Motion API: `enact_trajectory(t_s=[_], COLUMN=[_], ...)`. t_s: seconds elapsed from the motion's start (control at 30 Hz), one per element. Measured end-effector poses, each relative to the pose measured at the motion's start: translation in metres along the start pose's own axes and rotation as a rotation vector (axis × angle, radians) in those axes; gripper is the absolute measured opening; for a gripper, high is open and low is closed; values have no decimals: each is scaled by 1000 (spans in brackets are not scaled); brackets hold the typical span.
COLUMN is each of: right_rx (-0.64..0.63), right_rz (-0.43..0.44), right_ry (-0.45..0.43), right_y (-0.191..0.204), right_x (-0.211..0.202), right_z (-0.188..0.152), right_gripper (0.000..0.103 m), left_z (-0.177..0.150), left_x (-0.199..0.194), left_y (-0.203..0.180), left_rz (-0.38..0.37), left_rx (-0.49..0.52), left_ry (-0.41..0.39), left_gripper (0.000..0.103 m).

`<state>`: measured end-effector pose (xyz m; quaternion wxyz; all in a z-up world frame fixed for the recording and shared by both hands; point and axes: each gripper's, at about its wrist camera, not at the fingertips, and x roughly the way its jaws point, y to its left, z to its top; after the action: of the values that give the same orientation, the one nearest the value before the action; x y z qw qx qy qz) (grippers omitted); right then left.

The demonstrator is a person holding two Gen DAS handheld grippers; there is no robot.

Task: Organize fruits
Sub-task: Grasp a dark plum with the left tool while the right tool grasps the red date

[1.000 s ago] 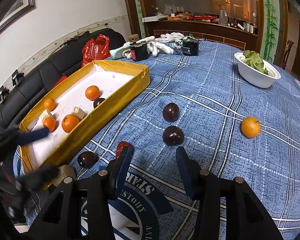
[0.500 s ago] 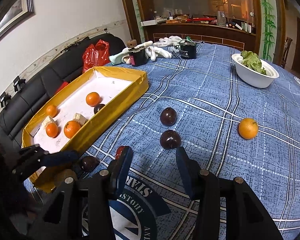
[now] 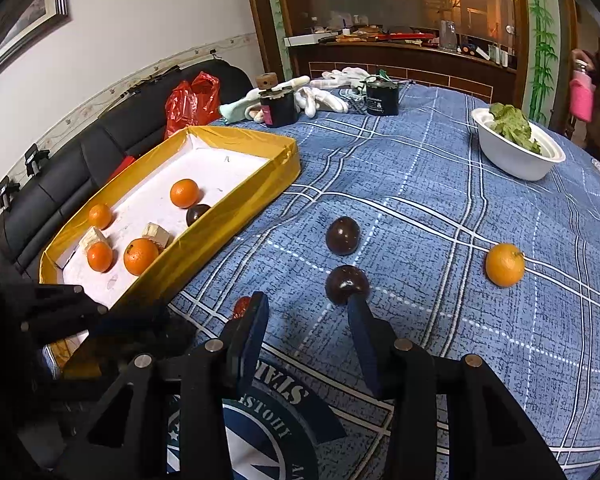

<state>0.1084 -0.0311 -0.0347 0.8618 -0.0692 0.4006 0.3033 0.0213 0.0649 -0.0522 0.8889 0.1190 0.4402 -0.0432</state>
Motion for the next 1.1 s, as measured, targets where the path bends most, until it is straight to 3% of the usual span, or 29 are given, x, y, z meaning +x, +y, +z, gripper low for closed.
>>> enact_trajectory(t_s=[0.1,0.23,0.6,0.9,0.97,1.03,1.1], right_rx=[-1,2,-3,-83,-92,-99,-82], right_rz=[4,4,11,20,15,6,5], right_ry=[-4,0,56,99,105,106,110], right_y=[1,-1,0,26,28,29,26], right_x=[0,0,19,35,39,39,40], right_z=[1,0,-1,-4,-6,-6,-5], right_gripper=[42,42,39,39,36,21,19], left_z=[2,1,-5,-8,-8,-7,-7], left_x=[0,1,-3,-4,-4,-4,-4], left_y=[7,0,10,10,10,10,10], left_rz=[5,22,-22,-25,-25,-21,-16], left_rx=[-47,-23,-83,-92,-100,-108,-117], left_ry=[5,19,-7,-19,-20,-20,-21], left_gripper=[23,24,19,19,19,18,17])
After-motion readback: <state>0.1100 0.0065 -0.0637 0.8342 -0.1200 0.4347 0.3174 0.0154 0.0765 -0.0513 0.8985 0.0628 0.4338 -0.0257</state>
